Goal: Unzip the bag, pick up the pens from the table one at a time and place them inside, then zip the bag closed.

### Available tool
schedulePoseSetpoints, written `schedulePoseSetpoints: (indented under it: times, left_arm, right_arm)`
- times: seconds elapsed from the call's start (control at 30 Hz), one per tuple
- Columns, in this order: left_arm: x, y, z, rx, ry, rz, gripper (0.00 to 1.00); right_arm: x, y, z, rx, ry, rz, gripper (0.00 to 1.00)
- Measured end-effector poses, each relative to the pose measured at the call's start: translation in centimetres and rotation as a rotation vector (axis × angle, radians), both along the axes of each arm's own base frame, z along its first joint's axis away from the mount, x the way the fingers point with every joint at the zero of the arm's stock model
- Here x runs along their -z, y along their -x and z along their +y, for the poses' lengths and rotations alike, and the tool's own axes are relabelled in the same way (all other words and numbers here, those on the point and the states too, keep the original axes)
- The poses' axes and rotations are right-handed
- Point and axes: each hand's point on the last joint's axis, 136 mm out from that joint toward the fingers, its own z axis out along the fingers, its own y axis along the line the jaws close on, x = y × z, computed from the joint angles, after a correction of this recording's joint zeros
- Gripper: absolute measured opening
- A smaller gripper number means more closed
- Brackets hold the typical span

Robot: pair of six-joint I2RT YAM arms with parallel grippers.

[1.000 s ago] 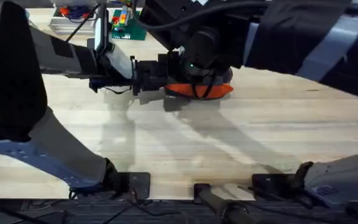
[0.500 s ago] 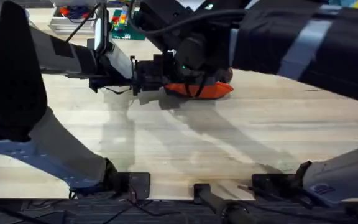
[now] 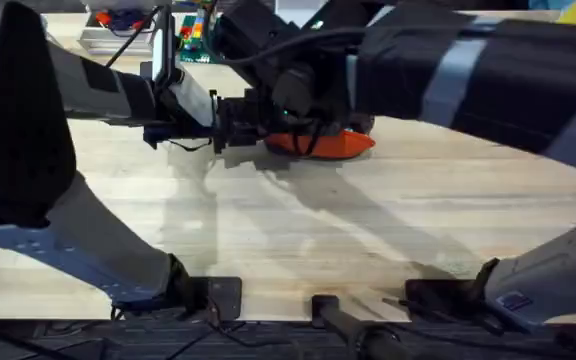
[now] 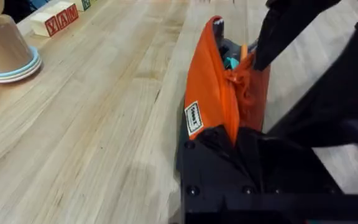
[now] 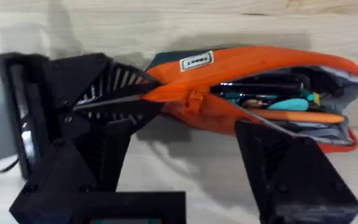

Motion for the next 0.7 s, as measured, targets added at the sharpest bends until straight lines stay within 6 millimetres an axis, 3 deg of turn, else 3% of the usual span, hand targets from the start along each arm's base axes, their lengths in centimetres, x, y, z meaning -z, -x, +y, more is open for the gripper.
schedulePoseSetpoints:
  times: [0.13, 0.53, 0.7]
  left_arm:
    - [0.1, 0.0, 0.0, -0.001, -0.003, 0.001, 0.042]
    - [0.1, 0.0, 0.0, -0.001, -0.003, 0.001, 0.042]
    - [0.1, 0.0, 0.0, -0.001, -0.003, 0.000, 0.042]
  right_arm:
    - [0.6, -0.4, -0.2, 0.016, 0.013, -0.001, 0.981]
    - [0.8, -1.6, -1.7, 0.065, 0.020, 0.008, 0.558]
    - [0.8, -2.0, -2.0, 0.075, 0.018, 0.007, 0.487]
